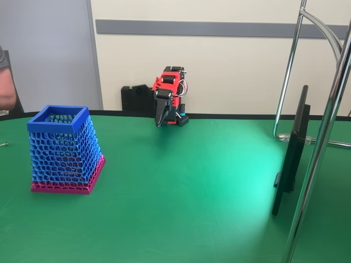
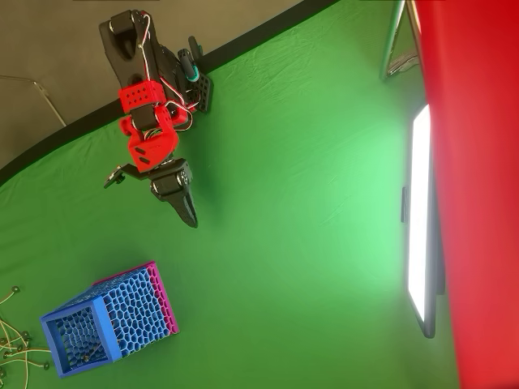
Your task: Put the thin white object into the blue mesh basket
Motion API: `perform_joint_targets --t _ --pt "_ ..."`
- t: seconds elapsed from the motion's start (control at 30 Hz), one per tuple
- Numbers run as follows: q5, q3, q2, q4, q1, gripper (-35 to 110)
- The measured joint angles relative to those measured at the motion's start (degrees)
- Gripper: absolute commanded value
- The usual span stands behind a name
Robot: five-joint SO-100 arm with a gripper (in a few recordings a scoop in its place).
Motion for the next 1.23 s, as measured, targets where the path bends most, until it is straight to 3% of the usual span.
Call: perform_joint_targets --t 0.3,0.83,1.23 --pt "2.99 0.0 12.48 15.82 -1.58 1" --pt "4.31 0.0 13.18 25.14 -2.72 1" --pt "4.13 0.0 13.18 25.58 -3.16 1"
